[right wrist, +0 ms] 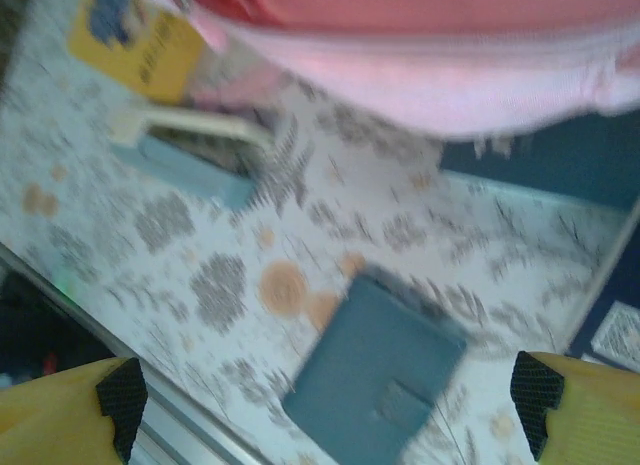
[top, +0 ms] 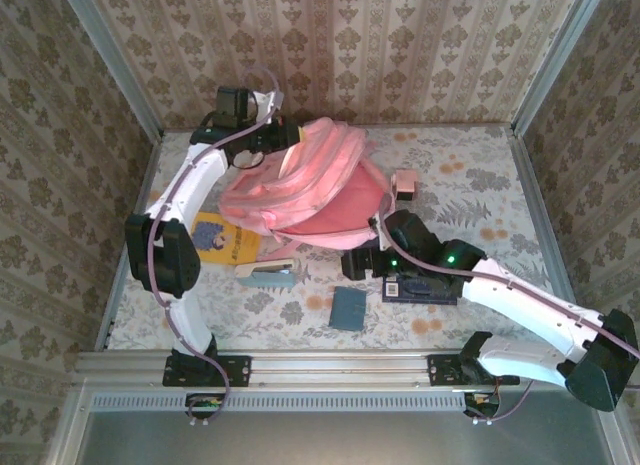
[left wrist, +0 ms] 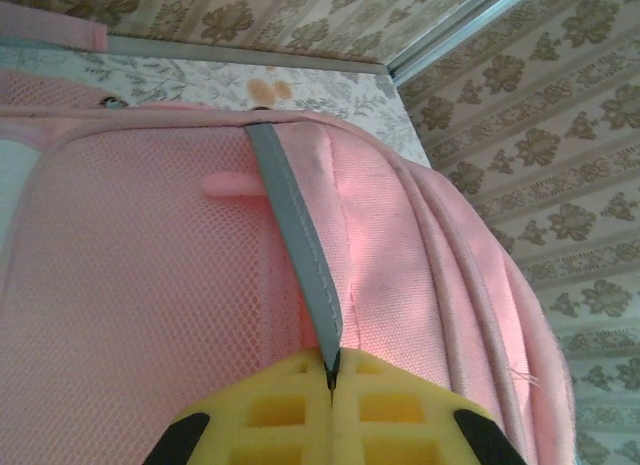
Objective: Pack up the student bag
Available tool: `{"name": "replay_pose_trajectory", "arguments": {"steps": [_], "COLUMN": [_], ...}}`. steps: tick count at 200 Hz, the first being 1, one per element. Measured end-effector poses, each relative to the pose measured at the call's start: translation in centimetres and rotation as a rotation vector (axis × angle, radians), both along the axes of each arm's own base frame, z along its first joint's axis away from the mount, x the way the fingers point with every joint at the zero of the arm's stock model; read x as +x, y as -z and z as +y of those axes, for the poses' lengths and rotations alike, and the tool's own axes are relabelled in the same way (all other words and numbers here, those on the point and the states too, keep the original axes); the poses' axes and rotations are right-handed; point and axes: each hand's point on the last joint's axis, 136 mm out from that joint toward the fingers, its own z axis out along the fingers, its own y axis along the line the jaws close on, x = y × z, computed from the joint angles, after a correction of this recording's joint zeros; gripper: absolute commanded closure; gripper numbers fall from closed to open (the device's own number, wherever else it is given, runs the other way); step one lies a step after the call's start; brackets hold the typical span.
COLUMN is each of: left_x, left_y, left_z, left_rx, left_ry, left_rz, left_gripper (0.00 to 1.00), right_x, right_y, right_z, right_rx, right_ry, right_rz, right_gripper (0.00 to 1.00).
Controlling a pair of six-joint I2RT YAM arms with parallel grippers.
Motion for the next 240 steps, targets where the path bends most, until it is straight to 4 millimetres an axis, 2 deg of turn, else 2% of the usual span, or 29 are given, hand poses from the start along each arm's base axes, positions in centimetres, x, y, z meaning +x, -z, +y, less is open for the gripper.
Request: {"name": "replay_pose_trajectory", "arguments": {"steps": [39,66,113,148,196,240], "left_x": [0.0,0.2,0.5,0.6,1.1,1.4], "left_y": [2.3,3.1,2.9,2.9,3.3,3.0], "left_z": [0.3,0.7,1.4,1.4,2.2,2.6], "left_rx": [0.003,0.003,-0.039,-0.092,-0.156,-0.185], "left_ry": [-0.032,-0.057,-0.094,-0.096,-0.112,-0.122], "left_rz": [0.058,0.081,0.088,0.115,0.139,0.143], "left_gripper": [1.00,1.00,1.00,1.00,1.00,1.00], "right_x": [-4.0,-5.2,-5.0,-5.0,-4.5,-3.5], "right_y": [6.2,8.8,10.5,11.6,14.0,14.5], "right_z": [-0.1,0.1,1.9,2.0,2.6,3.9], "right_rx": [-0.214,-0.302,-0.376,-0.379,-0.401,-0.343], "right_ry": [0.010,0.106,0.292,0.399,0.433,0.422], "right_rz": [0.218,0.353,0.482,0.526,0.549,0.529], "right_gripper": [0.00,0.00,0.00,0.00,0.00,0.00]}}
